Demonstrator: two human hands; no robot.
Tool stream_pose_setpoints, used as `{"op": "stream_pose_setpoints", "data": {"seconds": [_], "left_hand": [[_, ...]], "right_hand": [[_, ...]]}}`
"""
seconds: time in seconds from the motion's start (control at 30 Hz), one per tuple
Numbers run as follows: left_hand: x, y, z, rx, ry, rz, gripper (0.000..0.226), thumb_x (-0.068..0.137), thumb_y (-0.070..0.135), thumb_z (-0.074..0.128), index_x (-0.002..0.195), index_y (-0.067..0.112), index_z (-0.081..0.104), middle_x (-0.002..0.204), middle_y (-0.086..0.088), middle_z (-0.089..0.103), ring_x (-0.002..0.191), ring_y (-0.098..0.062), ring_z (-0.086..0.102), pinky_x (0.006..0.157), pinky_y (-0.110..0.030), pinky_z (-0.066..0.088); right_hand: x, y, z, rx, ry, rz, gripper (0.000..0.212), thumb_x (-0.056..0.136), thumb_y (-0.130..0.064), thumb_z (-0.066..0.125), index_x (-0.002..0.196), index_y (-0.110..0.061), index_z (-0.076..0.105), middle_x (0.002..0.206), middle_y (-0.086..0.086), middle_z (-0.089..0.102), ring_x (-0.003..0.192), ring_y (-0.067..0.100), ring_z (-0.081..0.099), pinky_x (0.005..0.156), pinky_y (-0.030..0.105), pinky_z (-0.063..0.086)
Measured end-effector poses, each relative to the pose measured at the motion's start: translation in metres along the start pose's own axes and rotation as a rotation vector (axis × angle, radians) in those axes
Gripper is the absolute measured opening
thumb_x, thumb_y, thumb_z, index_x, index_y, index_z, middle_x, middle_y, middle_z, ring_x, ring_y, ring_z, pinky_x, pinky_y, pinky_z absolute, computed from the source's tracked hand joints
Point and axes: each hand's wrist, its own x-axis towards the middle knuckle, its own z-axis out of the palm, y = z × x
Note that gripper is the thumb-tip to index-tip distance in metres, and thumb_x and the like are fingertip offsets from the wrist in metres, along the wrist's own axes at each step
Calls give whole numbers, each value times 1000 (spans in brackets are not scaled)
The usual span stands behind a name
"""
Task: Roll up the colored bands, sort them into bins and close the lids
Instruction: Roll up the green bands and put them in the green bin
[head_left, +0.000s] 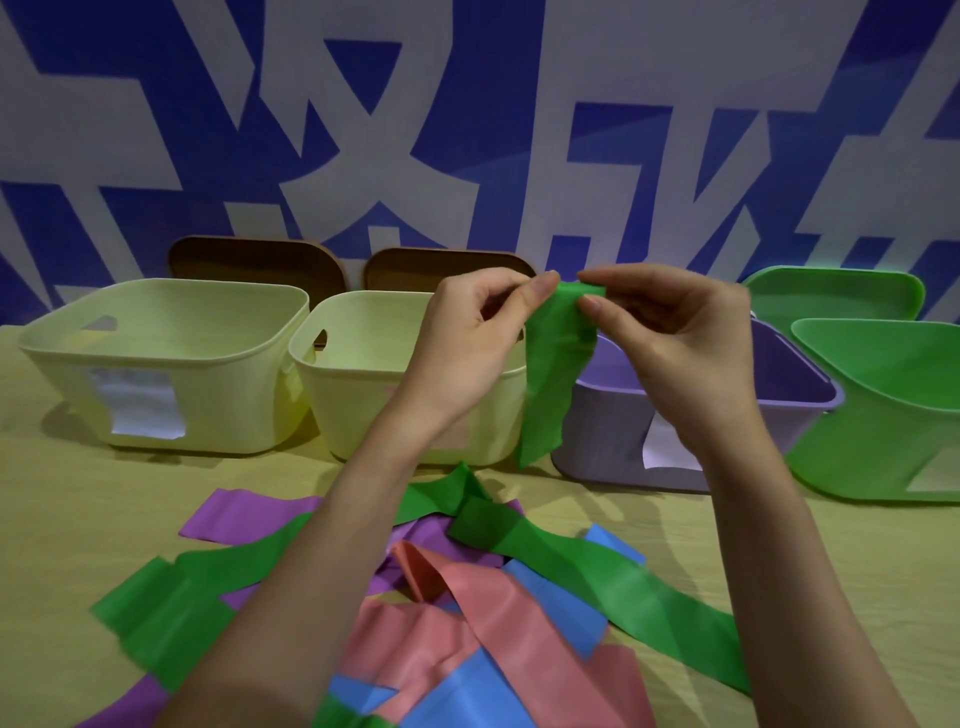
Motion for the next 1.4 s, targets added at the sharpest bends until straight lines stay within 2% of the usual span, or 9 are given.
{"op": "stream_pose_setpoints", "data": {"seconds": [0.1, 0.2, 0.3, 0.4, 0.57, 0.87, 1.03, 1.2, 1.4], "left_hand": [[-2, 2, 2, 33, 59, 32, 16, 91, 22, 64, 99, 10, 70, 88, -3, 70, 83, -14, 65, 75, -33, 54], [-2, 1, 3, 93, 57, 64, 13, 89, 19, 66, 100, 12, 69, 89, 3, 68, 82, -8, 63, 74, -25, 53], [-3, 2, 2, 145, 81, 72, 11, 91, 20, 64, 97, 13, 70, 86, 4, 69, 80, -7, 63, 72, -24, 52], [-3, 3, 2, 159, 92, 71, 13, 92, 22, 62, 96, 13, 70, 84, 3, 69, 80, -7, 63, 72, -27, 53], [-4, 3, 1, 149, 86, 70, 19, 93, 26, 61, 94, 11, 72, 82, 2, 69, 79, -12, 65, 73, -39, 54], [-2, 3, -3, 163, 77, 100, 13, 87, 17, 69, 99, 12, 72, 87, 5, 70, 80, -5, 65, 71, -17, 51], [-2, 4, -2, 132, 95, 52, 11, 89, 20, 66, 95, 13, 73, 84, 2, 70, 80, -10, 65, 73, -34, 56], [-2, 2, -4, 126, 57, 27, 20, 91, 31, 64, 87, 14, 74, 74, 1, 69, 71, -14, 65, 70, -46, 54], [-1, 7, -7, 138, 31, 83, 19, 85, 21, 71, 103, 14, 71, 92, 3, 70, 86, -7, 65, 77, -21, 53]], "right_hand": [[0, 1, 0, 30, 16, 71, 20, 82, -3, 72, 98, -16, 71, 80, -9, 74, 75, 5, 70, 72, 16, 53], [0, 1, 0, 46, 17, 116, 19, 84, -3, 69, 101, -13, 71, 81, -8, 72, 69, -1, 66, 66, 11, 49], [0, 1, 0, 8, -3, 112, 15, 86, -8, 69, 98, -15, 72, 84, -2, 73, 74, 4, 68, 69, 17, 52], [0, 3, -1, -43, -44, 88, 22, 83, -14, 73, 105, -17, 71, 91, 7, 72, 85, 16, 69, 78, 24, 56], [-1, 1, 1, -31, -56, 55, 21, 81, -3, 73, 99, -13, 69, 92, 0, 72, 85, 12, 70, 78, 20, 55], [-1, 3, 1, -10, -29, 140, 16, 87, -8, 68, 102, -8, 71, 87, 4, 73, 75, 4, 68, 69, 16, 52], [-2, 0, -1, -25, -55, 89, 21, 82, -8, 72, 102, -15, 70, 95, 10, 72, 86, 22, 70, 82, 30, 57], [-3, -3, -3, -4, -44, 80, 18, 81, -3, 71, 97, -12, 70, 91, 14, 71, 84, 29, 66, 79, 22, 57], [-1, -2, -4, 53, -34, 201, 15, 84, -7, 68, 99, -5, 71, 86, 6, 72, 71, 5, 65, 67, 15, 51]]}}
